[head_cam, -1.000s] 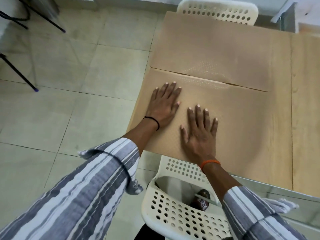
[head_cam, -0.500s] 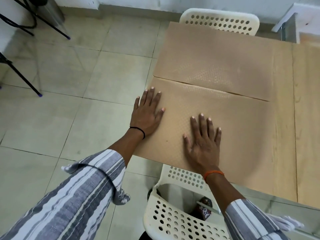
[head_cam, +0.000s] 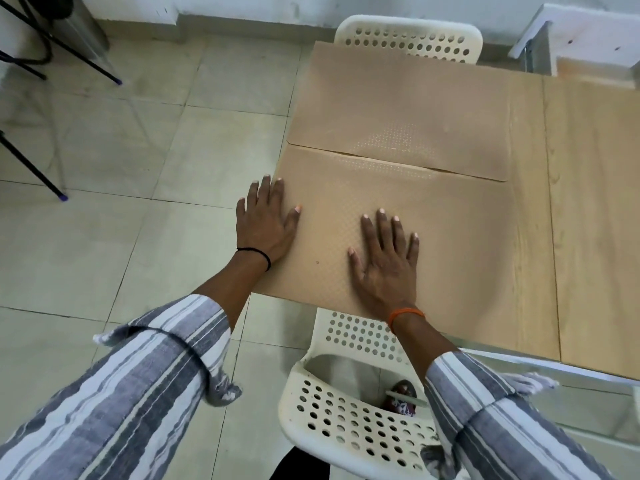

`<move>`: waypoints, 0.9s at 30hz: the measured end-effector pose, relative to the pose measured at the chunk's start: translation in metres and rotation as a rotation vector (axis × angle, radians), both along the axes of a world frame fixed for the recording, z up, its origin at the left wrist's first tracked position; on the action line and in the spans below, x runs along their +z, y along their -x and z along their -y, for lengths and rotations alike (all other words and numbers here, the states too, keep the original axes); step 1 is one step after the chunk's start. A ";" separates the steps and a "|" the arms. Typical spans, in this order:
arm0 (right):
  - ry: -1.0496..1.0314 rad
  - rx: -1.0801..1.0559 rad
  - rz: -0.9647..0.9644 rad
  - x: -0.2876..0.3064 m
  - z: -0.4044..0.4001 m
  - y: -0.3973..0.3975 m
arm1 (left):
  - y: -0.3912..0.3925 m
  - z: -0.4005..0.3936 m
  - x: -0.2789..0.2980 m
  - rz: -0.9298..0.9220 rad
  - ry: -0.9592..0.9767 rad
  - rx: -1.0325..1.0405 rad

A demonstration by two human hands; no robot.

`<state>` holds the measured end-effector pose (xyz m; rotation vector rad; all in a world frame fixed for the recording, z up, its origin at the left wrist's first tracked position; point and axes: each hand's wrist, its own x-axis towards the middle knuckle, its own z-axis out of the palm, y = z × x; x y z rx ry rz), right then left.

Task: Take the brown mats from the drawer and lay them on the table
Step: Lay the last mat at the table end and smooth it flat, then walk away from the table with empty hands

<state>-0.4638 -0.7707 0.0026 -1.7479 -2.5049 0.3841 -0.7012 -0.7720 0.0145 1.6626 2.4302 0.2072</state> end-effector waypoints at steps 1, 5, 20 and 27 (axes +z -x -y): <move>0.022 -0.001 -0.018 0.005 0.000 0.000 | -0.003 0.006 0.005 0.004 -0.033 -0.013; 0.148 -0.050 -0.192 0.039 0.002 -0.002 | -0.018 0.025 0.034 0.186 -0.187 -0.092; 0.186 -0.083 -0.784 0.209 0.088 -0.071 | -0.090 0.113 0.190 0.785 -0.336 -0.134; 0.162 0.066 -0.845 0.254 0.116 -0.078 | -0.095 0.164 0.245 0.832 -0.478 -0.087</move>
